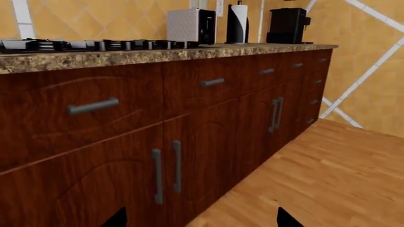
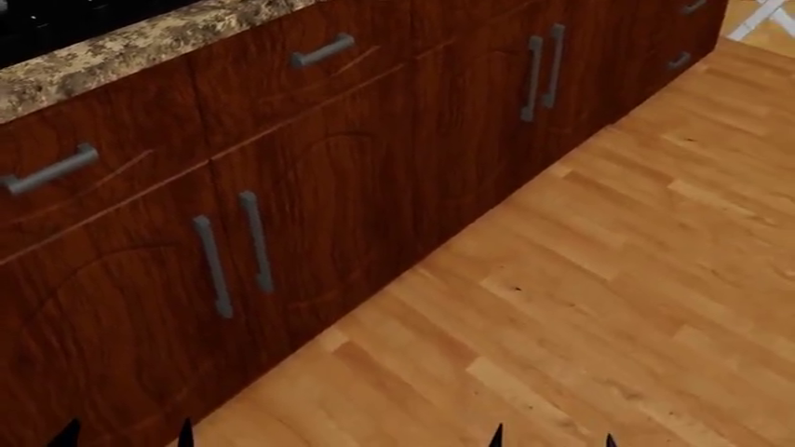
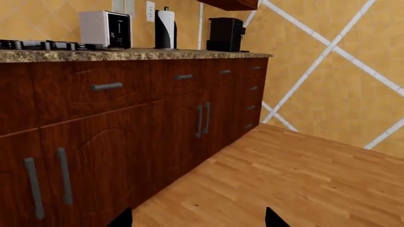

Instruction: Navigate to the sink.

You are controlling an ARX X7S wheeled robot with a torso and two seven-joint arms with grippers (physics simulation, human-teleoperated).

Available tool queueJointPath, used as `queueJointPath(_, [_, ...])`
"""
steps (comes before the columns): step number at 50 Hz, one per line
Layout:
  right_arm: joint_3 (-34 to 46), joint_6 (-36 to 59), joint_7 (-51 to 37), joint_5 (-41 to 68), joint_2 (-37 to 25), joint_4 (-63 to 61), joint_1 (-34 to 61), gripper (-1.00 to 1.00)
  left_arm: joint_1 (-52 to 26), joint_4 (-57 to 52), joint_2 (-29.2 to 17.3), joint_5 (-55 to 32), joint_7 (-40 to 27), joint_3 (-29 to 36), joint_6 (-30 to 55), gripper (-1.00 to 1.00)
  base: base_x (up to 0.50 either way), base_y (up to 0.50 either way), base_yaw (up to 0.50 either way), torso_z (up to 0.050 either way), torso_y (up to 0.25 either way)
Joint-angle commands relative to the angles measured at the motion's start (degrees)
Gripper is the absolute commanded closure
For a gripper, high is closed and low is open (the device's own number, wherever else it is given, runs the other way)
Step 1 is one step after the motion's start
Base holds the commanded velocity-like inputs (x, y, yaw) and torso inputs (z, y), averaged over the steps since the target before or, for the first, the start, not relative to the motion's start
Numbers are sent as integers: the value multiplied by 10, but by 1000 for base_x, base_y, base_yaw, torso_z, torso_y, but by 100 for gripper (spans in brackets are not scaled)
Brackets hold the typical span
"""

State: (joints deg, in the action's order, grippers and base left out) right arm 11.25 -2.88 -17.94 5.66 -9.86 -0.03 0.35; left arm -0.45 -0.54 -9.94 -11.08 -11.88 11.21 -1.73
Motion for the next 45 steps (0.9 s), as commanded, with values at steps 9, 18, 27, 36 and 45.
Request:
queueJointPath(9, [11, -24, 19, 20, -13, -12, -12, -100, -2, 3, -5, -6, -4, 6, -5, -100, 48, -53, 28, 0, 0])
queueJointPath(18, [13, -26, 11, 17, -14, -13, -12, -100, -1, -1, -8, -9, -6, 8, -3, -100, 317, -351, 0, 0, 0])
queueJointPath(27, [16, -29, 5, 13, -15, -9, -10, -100, -3, 4, -10, -10, -8, 11, -7, -100, 317, -351, 0, 0, 0])
queueJointPath(36, [19, -28, -6, 3, -16, -7, -8, -100, -4, 4, -11, -12, -10, 14, -8, -100, 278, -308, 0, 0, 0])
queueJointPath(45, [19, -31, -14, 1, -17, -6, -6, -100, -4, 2, -13, -13, -13, 17, -7, -100, 256, -283, 0, 0, 0])
